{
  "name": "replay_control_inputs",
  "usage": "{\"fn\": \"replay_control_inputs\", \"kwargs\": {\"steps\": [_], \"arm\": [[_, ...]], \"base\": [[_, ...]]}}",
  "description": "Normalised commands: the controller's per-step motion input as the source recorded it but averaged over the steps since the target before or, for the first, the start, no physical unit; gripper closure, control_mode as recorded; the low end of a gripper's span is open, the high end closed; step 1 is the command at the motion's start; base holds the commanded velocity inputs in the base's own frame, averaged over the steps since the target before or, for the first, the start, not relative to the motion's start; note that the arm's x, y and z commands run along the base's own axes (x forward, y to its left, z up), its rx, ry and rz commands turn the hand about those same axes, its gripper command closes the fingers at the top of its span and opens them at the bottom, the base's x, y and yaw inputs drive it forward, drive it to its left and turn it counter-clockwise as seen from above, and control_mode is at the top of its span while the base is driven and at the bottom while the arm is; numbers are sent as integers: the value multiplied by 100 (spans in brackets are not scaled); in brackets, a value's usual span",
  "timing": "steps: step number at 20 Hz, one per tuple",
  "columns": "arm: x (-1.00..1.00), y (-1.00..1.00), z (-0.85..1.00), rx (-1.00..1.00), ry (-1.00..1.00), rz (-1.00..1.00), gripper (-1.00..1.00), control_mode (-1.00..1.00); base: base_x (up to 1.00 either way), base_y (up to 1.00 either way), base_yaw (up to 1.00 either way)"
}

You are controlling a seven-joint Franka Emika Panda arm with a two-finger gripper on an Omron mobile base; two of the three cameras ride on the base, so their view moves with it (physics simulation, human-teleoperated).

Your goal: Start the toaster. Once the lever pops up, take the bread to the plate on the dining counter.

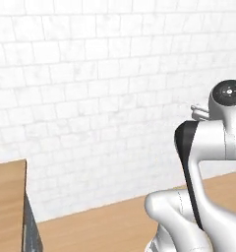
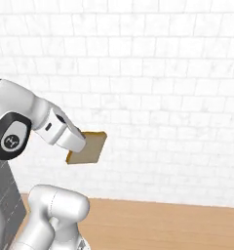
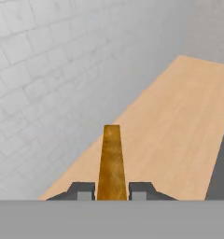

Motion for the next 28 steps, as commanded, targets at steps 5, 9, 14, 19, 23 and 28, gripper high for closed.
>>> {"fn": "replay_control_inputs", "kwargs": {"steps": [5, 9, 14, 19, 23, 28], "arm": [[0, 0, 0, 0, 0, 0, 100, 100], [0, 0, 0, 0, 0, 0, 100, 100], [0, 0, 0, 0, 0, 0, 100, 100], [0, 0, 0, 0, 0, 0, 100, 100], [0, 0, 0, 0, 0, 0, 100, 100], [0, 0, 0, 0, 0, 0, 100, 100]], "base": [[14, -51, -75], [25, -47, -71], [63, -28, -60], [99, -3, -41], [100, 0, -24], [100, 0, -26]]}}
